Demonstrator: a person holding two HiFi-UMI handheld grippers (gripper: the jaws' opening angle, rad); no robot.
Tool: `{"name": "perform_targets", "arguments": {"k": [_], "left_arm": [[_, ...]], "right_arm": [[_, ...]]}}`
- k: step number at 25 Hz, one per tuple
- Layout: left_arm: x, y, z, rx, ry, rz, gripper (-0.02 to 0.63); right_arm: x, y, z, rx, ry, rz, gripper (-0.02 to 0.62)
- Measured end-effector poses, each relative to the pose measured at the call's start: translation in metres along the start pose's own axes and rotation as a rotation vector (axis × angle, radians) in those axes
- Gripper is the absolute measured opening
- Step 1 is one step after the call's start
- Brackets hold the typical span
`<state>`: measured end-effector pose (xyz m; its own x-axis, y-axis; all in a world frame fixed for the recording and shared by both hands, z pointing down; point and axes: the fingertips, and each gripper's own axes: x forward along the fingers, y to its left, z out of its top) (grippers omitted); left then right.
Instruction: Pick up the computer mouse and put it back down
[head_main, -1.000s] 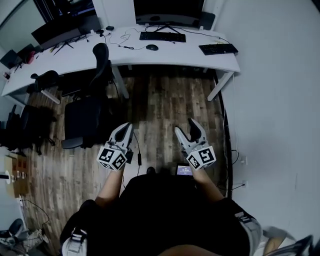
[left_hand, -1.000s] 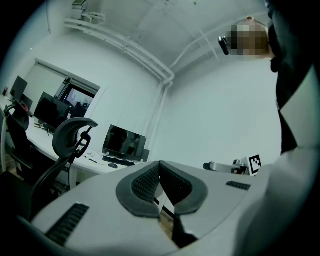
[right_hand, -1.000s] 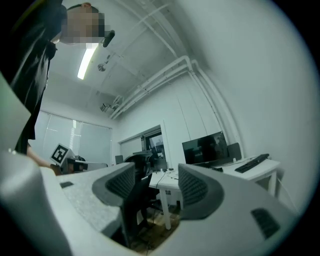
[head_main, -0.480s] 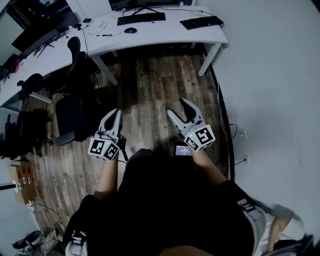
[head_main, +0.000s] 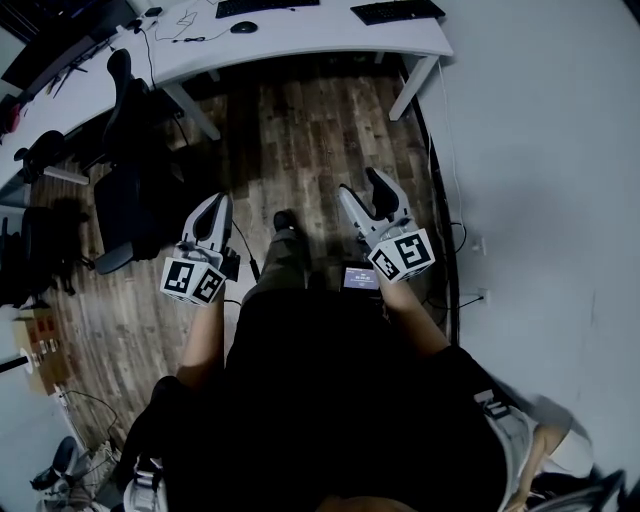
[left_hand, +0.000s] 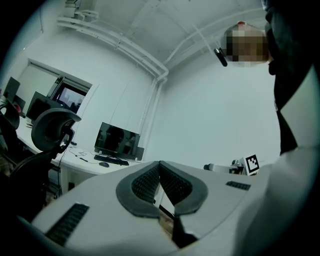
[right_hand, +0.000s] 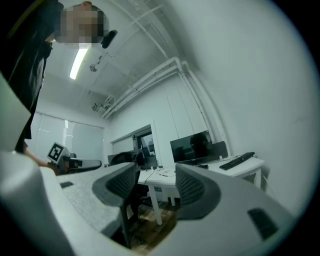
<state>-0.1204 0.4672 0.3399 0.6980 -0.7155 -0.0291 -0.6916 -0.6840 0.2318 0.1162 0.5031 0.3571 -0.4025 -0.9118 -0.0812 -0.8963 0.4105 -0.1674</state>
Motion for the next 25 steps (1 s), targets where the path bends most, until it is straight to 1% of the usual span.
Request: {"name": "perform_targets", "arguments": {"k": [5,9,13,19,25], "left_arm": [[0.023,0.012,-0.011,-0.012,0.006,-0.009,-0.005],[0.051,0.03,-0.016,-0.034,0.014,-0.004,-0.005],[0.088,0.058,-0.015,-0.035,0.026,-0.016,-0.005],[0.155,0.119,-0.014,-0.062,0.068,-0.046,-0.005],[0.232,0.166,-0.006,-0.083,0.053,-0.098,-0.005]], "right_arm": [[0.012,-0.015,-0.01,-0.007,0.023,-0.002,0.253],[0.038,-0.036,-0.01,0.005,0.04,-0.003,0.253],[0.082,-0.057,-0.014,0.002,0.053,0.008,0.253],[0.16,-0.092,-0.013,0.014,0.077,-0.021,0.253],[0.235,-0.131,-0.005,-0.014,0.112,-0.035,0.253]]}}
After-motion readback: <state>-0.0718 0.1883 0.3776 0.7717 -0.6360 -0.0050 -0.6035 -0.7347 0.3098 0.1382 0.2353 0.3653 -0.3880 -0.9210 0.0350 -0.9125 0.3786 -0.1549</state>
